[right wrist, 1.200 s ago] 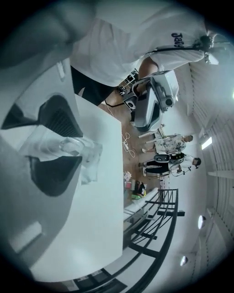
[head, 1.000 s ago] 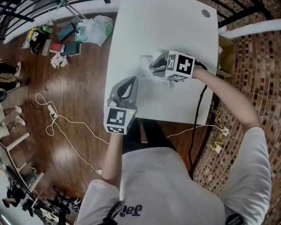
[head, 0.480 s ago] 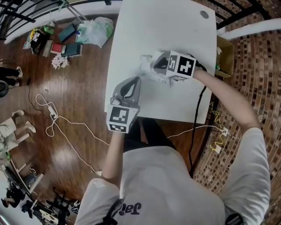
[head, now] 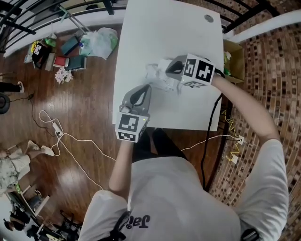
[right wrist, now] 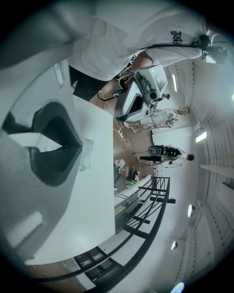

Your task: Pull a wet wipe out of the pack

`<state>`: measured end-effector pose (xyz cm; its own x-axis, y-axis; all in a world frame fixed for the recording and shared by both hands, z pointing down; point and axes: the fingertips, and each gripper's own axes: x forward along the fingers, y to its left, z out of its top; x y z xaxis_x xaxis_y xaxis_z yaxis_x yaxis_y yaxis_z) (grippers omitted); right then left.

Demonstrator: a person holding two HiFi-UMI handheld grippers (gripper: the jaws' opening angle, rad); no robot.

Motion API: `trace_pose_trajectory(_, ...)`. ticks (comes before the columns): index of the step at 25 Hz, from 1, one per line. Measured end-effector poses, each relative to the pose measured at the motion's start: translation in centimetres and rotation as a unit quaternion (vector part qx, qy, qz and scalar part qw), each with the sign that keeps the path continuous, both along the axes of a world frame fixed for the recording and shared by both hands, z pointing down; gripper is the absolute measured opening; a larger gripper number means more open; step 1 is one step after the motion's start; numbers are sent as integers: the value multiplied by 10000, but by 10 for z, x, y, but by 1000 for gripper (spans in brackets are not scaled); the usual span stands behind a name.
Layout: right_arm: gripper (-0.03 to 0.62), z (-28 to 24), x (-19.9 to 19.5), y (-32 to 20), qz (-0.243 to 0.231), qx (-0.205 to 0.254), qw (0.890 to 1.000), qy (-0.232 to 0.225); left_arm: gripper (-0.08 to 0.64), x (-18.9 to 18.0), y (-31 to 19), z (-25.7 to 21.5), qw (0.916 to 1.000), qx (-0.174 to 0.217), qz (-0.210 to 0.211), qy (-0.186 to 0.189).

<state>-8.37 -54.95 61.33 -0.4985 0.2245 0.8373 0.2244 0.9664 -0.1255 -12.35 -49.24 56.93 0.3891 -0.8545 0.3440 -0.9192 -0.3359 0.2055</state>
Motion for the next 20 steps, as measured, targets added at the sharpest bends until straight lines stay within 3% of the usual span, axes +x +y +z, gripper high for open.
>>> trace_pose_trajectory(8, -8, -82, 2, -14, 476, 207, 9970, -583, 15, 3, 1, -24, 9998, 111, 144, -7)
trace_pose_trajectory(13, -6, -129, 25, -19, 914, 528, 9911, -808, 15, 9, 5, -42, 9993, 265, 267, -35)
trace_pose_trajectory(16, -6, -132, 53, -22, 1405, 596, 9852, -776, 15, 14, 8, -49, 9986, 348, 359, -147)
trace_pose_trajectory(20, -6, -96, 100, -15, 2043, 584, 9757, -532, 15, 26, 13, -55, 9977, 405, 512, -156)
